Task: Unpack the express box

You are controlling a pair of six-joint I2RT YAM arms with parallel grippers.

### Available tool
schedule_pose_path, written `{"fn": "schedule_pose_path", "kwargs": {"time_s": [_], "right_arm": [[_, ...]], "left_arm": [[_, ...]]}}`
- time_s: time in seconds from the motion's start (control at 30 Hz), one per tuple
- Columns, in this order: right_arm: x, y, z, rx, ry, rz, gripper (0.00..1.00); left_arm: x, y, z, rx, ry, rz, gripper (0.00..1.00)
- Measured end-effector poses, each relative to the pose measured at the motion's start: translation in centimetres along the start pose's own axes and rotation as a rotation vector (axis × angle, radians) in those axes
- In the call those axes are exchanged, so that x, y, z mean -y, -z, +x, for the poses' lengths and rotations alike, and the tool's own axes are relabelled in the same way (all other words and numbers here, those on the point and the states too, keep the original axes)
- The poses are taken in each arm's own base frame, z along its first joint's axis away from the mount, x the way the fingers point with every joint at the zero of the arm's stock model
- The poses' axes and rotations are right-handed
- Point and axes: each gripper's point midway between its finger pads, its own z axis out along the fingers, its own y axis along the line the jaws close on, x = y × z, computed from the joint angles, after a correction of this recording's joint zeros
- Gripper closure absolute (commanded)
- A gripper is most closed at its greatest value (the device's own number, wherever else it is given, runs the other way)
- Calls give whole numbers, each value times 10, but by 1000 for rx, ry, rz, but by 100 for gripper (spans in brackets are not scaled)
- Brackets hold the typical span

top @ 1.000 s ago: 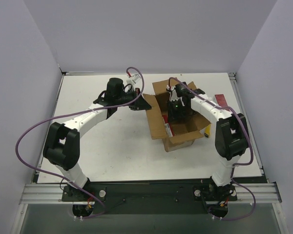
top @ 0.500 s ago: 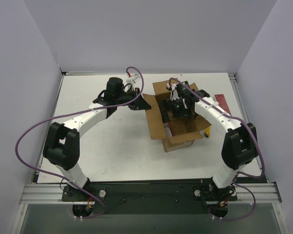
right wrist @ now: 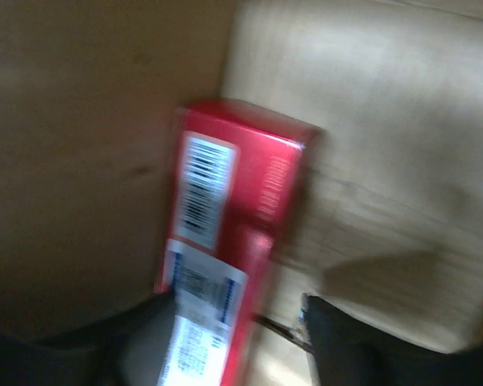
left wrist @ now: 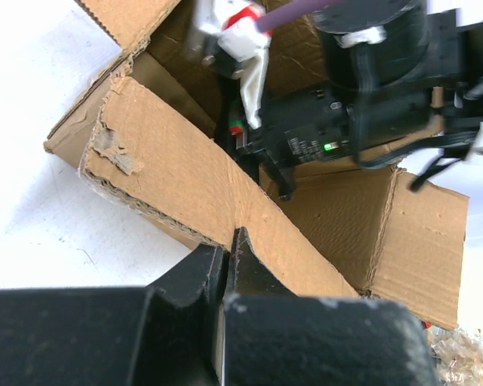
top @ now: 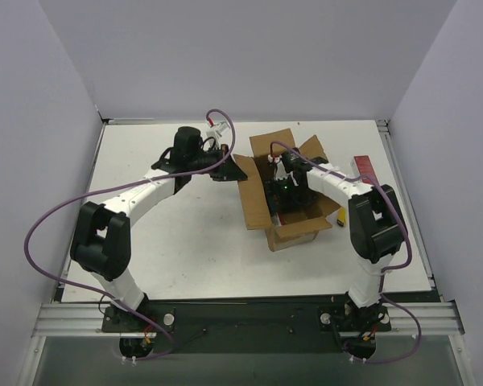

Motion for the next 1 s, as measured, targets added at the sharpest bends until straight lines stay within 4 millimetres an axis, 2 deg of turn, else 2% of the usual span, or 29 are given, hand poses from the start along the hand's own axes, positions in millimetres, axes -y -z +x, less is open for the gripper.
{"fn": "schedule_pose_path", "kwargs": {"time_s": [0.03, 0.1, 0.13, 0.4, 0.53, 0.8, 1.0], "right_arm": [[-4, -4, 0, -4, -3, -30, 50], [-12, -5, 0, -4, 4, -74, 86], [-16, -6, -1, -4, 13, -100, 100], [-18, 0, -5, 6, 18, -118, 100], [-13, 18, -9, 37, 35, -102, 100], [-20, 74, -35, 185, 97, -87, 100], [-14, 78, -35, 188, 94, -48, 100]], "left_arm": [[0, 0, 0, 0, 0, 0, 100], [0, 0, 0, 0, 1, 0, 100], [0, 0, 0, 0, 0, 0, 100], [1, -1, -1, -5, 1, 6, 100], [0, -2, -1, -4, 2, 6, 100], [0, -2, -2, -5, 1, 8, 100], [0, -3, -3, -5, -2, 8, 100]]}}
